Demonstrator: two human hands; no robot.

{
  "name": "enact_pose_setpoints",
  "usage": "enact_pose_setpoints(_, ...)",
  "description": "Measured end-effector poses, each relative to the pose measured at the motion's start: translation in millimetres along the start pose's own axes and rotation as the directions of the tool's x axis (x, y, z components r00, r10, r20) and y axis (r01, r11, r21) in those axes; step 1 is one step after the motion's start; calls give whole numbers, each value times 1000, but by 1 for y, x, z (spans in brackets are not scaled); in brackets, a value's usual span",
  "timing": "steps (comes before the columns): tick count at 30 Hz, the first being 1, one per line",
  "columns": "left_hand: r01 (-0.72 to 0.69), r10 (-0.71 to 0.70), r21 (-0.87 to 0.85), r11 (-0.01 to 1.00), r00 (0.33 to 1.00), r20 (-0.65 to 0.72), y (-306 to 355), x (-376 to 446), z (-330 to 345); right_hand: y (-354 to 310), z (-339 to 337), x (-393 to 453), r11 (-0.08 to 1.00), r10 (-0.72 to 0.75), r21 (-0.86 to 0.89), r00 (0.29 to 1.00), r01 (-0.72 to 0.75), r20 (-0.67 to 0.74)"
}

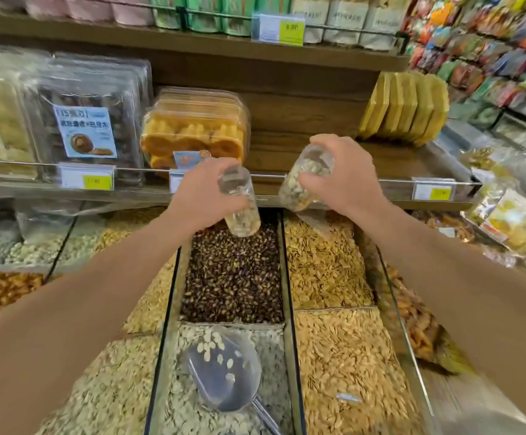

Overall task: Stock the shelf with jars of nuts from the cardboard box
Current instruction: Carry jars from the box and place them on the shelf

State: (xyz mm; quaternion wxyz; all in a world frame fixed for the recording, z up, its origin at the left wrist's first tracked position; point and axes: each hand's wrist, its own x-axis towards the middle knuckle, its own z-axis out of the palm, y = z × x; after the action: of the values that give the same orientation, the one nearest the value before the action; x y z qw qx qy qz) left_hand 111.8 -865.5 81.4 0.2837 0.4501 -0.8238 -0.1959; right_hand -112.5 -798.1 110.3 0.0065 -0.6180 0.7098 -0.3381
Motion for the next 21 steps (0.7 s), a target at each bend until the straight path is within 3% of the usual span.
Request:
enact_pose_setpoints(7, 65, -66, -35, 997, 998, -5, -20, 49, 10, 12, 28, 99, 999, -29, 41, 999, 30, -38)
enact_pose_setpoints(21, 78, -79, -20, 997, 993, -87, -30, 100, 22, 49, 136, 239, 997, -49, 72, 986, 39, 157)
